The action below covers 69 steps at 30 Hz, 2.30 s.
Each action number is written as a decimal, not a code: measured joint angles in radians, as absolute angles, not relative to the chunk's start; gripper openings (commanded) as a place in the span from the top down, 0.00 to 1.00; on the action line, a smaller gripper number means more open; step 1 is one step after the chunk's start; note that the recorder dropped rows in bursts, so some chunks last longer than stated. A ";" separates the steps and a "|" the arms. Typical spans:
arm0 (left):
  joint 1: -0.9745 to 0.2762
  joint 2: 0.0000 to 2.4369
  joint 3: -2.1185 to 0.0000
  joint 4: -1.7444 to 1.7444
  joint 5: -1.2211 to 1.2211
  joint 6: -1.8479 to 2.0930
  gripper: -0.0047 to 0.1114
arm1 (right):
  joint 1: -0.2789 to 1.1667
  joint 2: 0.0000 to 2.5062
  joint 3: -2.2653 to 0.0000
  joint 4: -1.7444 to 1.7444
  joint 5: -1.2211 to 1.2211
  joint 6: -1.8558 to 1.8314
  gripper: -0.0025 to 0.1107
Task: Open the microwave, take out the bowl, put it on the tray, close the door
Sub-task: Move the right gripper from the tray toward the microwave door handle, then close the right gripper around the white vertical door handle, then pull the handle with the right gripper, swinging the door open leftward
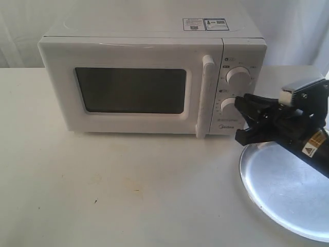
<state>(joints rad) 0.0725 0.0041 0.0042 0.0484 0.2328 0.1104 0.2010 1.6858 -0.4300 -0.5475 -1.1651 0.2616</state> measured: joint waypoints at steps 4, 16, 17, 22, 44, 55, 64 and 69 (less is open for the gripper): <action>0.072 0.004 0.004 0.048 0.233 0.110 0.96 | 0.235 1.812 -0.486 -0.573 -1.194 0.249 0.35; 0.072 0.004 0.004 0.048 0.233 0.110 0.96 | 0.394 1.992 -0.664 -0.589 -1.204 0.119 0.58; 0.072 0.004 0.004 0.048 0.233 0.110 0.96 | 0.401 1.997 -0.670 -0.575 -1.204 0.108 0.64; 0.072 0.004 0.004 0.048 0.233 0.110 0.96 | 0.401 1.999 -0.685 -0.509 -1.189 0.095 0.98; 0.072 0.004 0.004 0.048 0.233 0.110 0.96 | 0.382 1.999 -0.697 -0.600 -1.178 0.047 0.98; 0.072 0.004 0.004 0.048 0.233 0.110 0.96 | 0.382 1.999 -0.697 -0.604 -1.178 0.040 0.98; 0.072 0.004 0.004 0.048 0.233 0.110 0.96 | 0.380 1.999 -0.698 -0.625 -1.173 0.033 0.98; 0.072 0.004 0.004 0.048 0.233 0.110 0.96 | 0.380 1.979 -0.682 -0.625 -1.152 0.013 0.98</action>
